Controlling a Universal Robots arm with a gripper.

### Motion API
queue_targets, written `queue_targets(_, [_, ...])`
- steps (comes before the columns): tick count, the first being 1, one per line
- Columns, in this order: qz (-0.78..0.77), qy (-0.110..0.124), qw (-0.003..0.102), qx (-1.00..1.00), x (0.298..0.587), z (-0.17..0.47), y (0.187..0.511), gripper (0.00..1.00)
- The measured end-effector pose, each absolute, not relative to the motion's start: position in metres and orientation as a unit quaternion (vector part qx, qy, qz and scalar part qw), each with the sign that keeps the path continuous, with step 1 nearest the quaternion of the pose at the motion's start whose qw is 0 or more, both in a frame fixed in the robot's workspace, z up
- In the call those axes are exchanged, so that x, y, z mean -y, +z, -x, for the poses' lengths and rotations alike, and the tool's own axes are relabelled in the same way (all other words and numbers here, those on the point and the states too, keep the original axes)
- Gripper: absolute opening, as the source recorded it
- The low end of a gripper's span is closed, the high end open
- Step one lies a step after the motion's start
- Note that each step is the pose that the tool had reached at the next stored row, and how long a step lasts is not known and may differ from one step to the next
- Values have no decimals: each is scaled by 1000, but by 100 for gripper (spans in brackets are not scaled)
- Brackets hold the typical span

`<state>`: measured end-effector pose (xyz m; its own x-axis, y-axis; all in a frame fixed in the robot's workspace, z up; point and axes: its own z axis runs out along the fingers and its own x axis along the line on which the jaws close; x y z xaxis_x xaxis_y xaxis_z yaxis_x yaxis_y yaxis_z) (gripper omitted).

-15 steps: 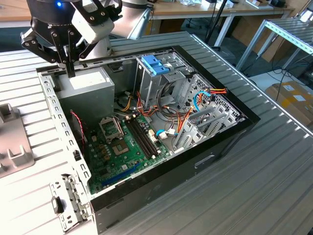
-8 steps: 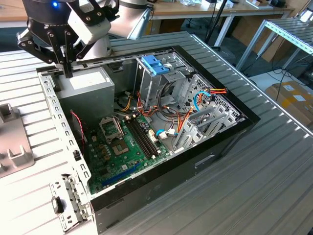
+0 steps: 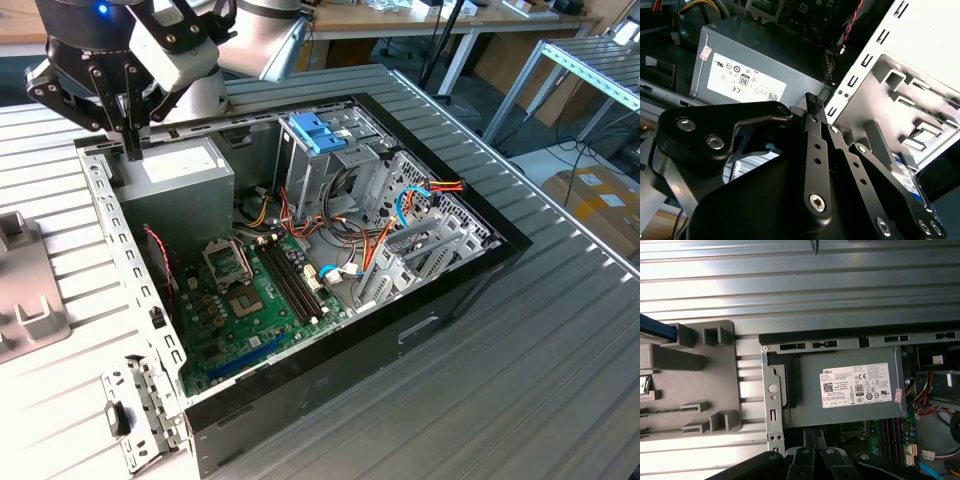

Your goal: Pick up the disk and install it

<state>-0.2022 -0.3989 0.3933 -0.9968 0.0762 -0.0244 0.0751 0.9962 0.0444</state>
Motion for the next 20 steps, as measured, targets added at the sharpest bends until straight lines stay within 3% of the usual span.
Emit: queue_targets(20, [-38, 22, 13, -999, 399, 213, 393, 11])
